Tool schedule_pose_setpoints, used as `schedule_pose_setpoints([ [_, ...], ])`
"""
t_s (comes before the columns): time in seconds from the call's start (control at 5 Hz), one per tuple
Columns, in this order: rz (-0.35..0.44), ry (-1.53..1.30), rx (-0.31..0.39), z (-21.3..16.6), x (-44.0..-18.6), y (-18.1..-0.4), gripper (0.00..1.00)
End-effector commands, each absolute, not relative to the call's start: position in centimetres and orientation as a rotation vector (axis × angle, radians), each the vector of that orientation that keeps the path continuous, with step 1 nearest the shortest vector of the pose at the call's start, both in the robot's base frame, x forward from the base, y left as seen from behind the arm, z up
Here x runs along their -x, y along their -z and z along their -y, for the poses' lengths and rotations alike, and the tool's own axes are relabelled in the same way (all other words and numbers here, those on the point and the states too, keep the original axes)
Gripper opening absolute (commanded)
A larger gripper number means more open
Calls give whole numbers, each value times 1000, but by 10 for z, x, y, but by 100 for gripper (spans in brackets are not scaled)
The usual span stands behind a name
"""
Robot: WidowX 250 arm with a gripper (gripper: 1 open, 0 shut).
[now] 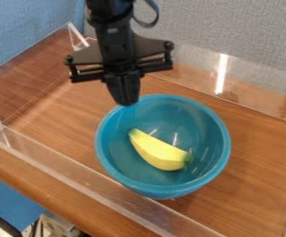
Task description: Remove the yellow object from the blue bowl and put it on the table
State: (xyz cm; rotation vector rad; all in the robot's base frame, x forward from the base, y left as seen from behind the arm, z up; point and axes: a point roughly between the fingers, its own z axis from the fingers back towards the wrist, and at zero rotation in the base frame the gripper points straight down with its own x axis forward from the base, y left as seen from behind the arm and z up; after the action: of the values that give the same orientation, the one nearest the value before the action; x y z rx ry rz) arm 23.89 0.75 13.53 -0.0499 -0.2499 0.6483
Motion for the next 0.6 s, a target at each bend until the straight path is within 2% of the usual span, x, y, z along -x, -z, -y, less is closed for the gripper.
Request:
schedule_pose_setpoints([
  [0.0, 279, -674, 35, -6, -251, -138, 0],
  [0.2, 275, -743, 30, -9, -256, -128, 0],
  [0.4, 277, -806, 27, -15, -258, -122, 100],
])
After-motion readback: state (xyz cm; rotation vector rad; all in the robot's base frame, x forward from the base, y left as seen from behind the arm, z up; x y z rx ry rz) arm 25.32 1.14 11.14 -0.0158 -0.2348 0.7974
